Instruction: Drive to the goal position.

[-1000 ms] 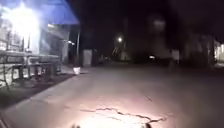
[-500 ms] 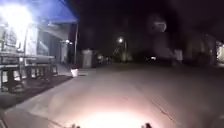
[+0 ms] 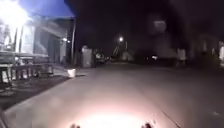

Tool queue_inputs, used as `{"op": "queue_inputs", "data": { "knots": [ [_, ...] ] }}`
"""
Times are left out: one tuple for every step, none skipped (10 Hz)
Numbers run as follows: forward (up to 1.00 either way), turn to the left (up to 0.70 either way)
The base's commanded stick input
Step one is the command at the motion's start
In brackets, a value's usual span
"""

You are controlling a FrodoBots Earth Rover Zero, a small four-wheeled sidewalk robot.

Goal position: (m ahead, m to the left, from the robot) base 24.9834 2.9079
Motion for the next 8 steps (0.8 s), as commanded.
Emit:
{"op": "queue_inputs", "data": {
  "knots": [
    [0.7, 0.0],
    [0.7, 0.0],
    [0.7, 0.0],
    [0.7, 0.0],
    [0.7, 0.0],
    [0.7, 0.0],
    [0.7, 0.0],
    [0.7, 0.0]
  ]
}}
